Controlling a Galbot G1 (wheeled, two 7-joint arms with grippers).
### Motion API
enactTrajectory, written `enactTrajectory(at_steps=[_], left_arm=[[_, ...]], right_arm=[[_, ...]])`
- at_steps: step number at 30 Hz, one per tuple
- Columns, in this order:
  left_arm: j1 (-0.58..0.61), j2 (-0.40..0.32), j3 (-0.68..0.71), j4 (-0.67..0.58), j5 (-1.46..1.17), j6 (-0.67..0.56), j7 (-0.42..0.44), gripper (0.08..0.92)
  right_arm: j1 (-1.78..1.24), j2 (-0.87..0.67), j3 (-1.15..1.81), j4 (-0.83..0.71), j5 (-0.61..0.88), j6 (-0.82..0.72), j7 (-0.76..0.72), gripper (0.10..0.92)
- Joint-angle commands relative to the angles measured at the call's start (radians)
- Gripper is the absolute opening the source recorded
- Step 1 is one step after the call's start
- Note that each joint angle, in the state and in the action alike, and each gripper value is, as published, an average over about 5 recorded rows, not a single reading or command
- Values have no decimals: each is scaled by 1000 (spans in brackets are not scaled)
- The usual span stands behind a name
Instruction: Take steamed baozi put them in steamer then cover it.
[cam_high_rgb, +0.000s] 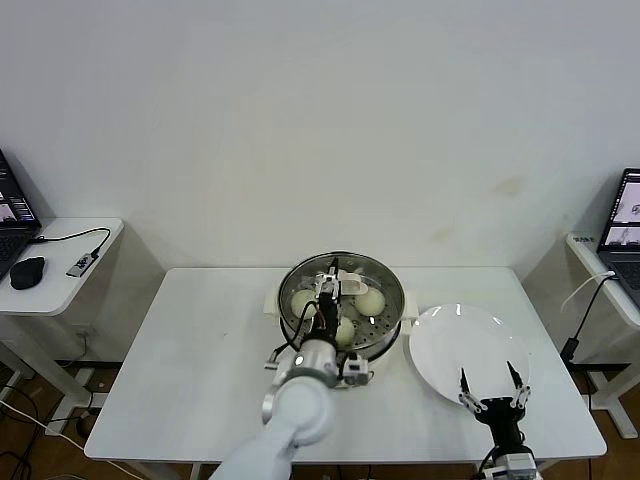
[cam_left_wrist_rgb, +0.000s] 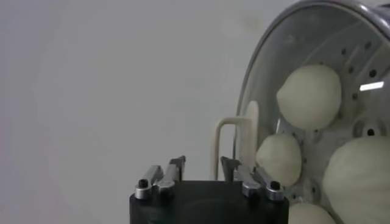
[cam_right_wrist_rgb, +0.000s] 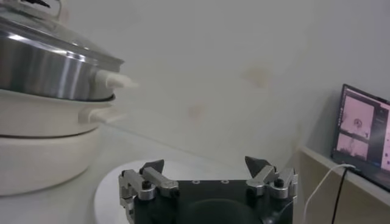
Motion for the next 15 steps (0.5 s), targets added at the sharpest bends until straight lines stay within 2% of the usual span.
enactTrajectory(at_steps=[1,4,6,8,10,15], left_arm=[[416,213,-218,-435,-489,-132,-280,688],[573,255,-417,-426,-918,-393,-401,768],[646,247,-543,-361,-1171,-592,-427,800],[698,233,-619,-298,-1339,-711,-434,818],[737,225,-650,-255,-1460,-752,-445,821],[784,212,-659,-214,-1617,-732,-460,823]], right_arm=[[-4,-5,-6,-1,8,4,2,823],[-10,-13,-17,1,31,11,4,823],[-17,-19,-28,5,47,16,7,823],[-27,-23,-40,10,59,22,11,823],[-37,-27,-51,13,65,24,15,823],[-57,-44,-73,24,83,17,12,823]])
